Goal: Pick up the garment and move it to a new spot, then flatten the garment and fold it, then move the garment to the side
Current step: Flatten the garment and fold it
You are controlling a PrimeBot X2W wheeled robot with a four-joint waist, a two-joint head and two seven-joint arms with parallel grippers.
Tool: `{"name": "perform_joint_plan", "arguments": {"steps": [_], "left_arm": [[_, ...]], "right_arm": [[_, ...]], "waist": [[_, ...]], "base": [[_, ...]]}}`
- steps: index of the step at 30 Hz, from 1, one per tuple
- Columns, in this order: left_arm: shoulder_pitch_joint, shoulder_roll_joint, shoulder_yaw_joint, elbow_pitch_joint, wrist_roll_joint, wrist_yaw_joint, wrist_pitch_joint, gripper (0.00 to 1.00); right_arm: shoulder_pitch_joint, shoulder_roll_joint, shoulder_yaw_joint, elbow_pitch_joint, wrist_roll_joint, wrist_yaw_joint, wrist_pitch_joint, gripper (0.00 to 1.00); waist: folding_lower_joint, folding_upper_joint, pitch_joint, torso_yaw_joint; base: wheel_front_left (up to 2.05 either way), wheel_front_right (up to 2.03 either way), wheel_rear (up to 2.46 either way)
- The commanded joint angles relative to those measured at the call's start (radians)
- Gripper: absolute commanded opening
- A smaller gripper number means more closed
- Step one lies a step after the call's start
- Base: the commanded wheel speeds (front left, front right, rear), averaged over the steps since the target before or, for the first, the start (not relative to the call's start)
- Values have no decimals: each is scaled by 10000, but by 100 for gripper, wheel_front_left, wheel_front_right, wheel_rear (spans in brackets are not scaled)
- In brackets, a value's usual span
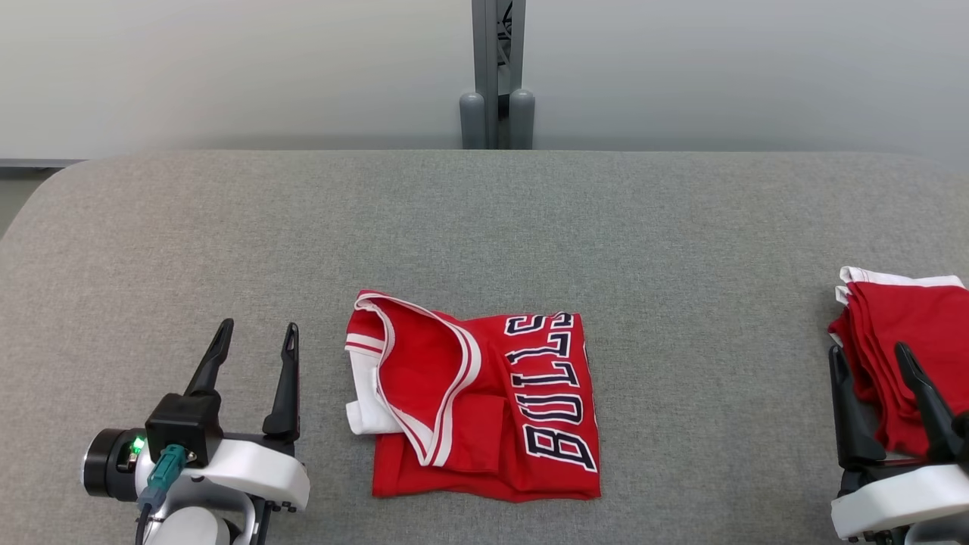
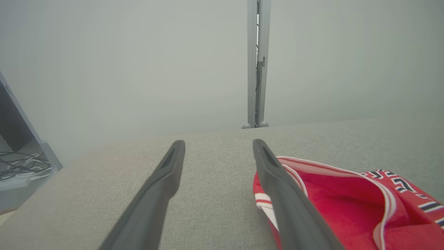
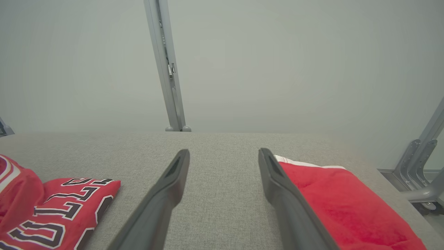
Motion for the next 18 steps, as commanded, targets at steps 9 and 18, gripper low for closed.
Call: {"name": "perform_joint_plan", "arguments": {"steps": [9,18], "left_arm": [[204,174,-51,-273,18,178,134,100],[180,156,-146,-290,-52,231,140,100]], "right_arm": [[131,61,-149,-149,-124,3,119,100],[-72,-10,78,-103,-41,3,363,0]], "waist": [[0,0,10,-6],[0,0,46,108]], "base": [[0,0,0],[0,0,0]]}}
